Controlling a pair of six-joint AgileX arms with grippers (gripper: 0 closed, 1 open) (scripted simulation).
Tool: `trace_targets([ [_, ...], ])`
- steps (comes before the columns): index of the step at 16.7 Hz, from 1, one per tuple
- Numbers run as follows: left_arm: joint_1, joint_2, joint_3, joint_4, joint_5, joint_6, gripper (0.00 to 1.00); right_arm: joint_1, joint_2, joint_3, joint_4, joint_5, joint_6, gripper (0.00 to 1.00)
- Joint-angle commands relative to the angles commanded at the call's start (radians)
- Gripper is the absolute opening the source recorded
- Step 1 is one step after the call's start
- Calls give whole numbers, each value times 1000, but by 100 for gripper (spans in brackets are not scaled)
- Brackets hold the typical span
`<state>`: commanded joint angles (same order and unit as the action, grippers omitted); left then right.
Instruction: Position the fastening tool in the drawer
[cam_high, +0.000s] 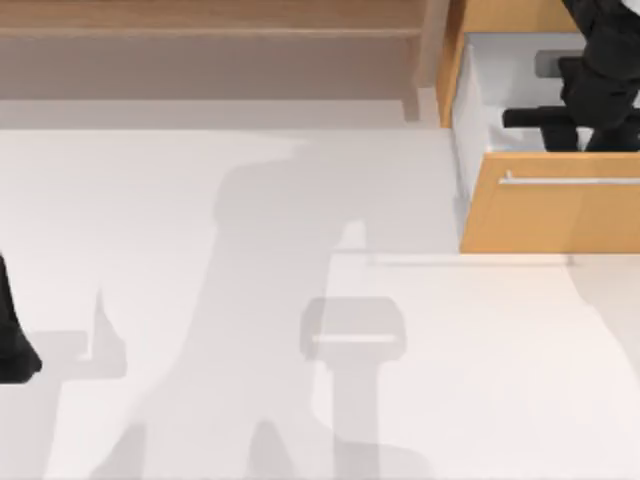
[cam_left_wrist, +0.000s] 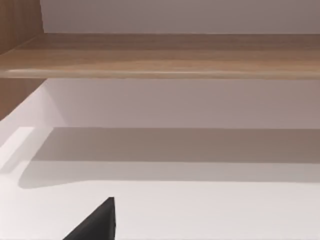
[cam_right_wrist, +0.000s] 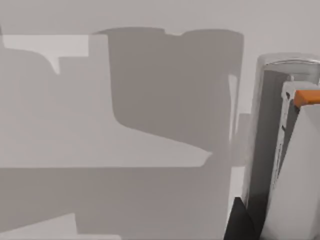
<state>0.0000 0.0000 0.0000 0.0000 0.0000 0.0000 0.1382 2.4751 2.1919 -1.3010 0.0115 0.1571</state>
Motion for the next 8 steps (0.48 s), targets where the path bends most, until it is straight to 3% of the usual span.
trace_targets([
  [1,0,0,0,0,0,0,100,0,0,0,0,0,0,0],
  [8,0,0,0,0,0,0,100,0,0,0,0,0,0,53],
])
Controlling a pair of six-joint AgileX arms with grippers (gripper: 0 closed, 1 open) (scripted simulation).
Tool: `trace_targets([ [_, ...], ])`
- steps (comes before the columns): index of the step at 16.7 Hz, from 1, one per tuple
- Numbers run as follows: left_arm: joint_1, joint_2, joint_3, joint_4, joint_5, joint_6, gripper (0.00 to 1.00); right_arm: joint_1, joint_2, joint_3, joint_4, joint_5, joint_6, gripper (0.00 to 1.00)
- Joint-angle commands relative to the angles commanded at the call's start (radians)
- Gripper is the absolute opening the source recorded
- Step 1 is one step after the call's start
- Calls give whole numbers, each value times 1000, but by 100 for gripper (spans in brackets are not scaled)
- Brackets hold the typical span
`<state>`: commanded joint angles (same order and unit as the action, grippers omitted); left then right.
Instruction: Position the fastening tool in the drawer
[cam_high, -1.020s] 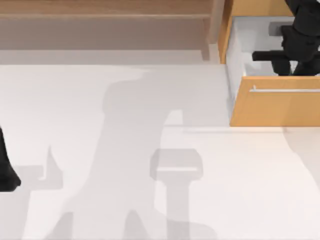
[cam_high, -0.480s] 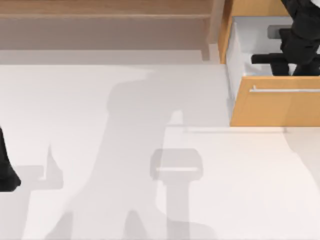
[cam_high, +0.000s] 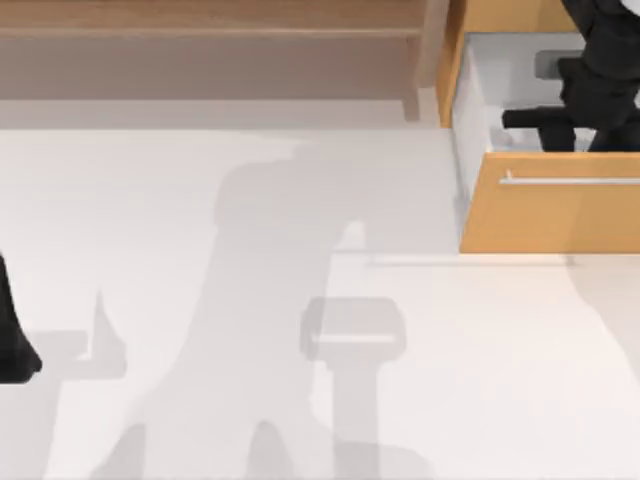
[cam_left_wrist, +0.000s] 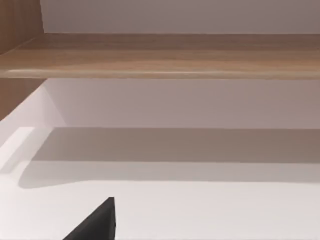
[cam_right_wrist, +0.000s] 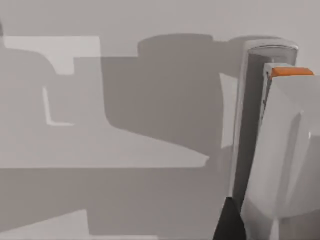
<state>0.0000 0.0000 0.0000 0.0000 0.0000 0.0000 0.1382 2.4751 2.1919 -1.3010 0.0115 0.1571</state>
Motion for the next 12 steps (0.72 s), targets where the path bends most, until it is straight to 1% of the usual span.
trace_targets([
  [6,0,0,0,0,0,0,100,0,0,0,0,0,0,98],
  [7,0,0,0,0,0,0,100,0,0,0,0,0,0,100],
  [12,0,0,0,0,0,0,100,0,0,0,0,0,0,100],
])
